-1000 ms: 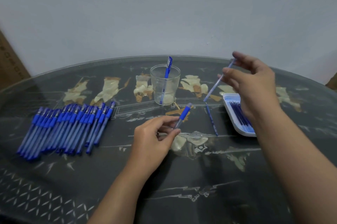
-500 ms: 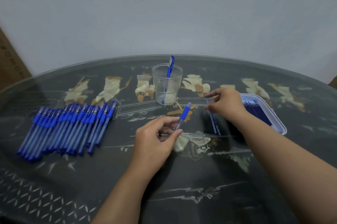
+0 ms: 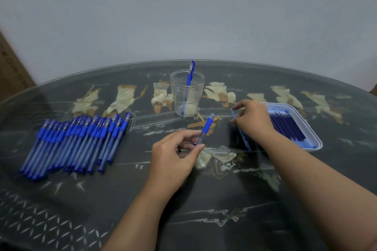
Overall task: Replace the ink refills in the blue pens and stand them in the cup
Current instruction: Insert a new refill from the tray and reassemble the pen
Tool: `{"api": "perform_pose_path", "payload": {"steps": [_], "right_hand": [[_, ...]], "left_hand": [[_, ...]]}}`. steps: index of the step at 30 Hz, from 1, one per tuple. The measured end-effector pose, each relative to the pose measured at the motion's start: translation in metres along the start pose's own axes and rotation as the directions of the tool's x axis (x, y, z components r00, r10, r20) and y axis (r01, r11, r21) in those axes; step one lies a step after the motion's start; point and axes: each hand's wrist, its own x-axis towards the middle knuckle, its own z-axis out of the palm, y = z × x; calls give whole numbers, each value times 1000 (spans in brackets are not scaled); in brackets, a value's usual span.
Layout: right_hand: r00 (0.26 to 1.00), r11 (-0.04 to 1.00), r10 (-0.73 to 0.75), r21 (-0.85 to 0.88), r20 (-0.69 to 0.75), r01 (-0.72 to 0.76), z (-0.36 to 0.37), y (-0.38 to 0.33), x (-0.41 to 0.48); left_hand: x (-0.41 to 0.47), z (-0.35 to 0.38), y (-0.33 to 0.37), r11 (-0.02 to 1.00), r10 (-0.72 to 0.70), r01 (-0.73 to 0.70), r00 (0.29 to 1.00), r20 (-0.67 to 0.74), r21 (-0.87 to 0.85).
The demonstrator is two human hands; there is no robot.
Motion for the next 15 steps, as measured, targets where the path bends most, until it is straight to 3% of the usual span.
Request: {"api": "perform_pose_path", "payload": {"steps": [15], "right_hand": [[999, 987, -32, -156, 11, 33, -3, -7, -10]], "left_hand": [[-1, -1, 2, 1000, 4, -4, 1000, 10, 18]]}}
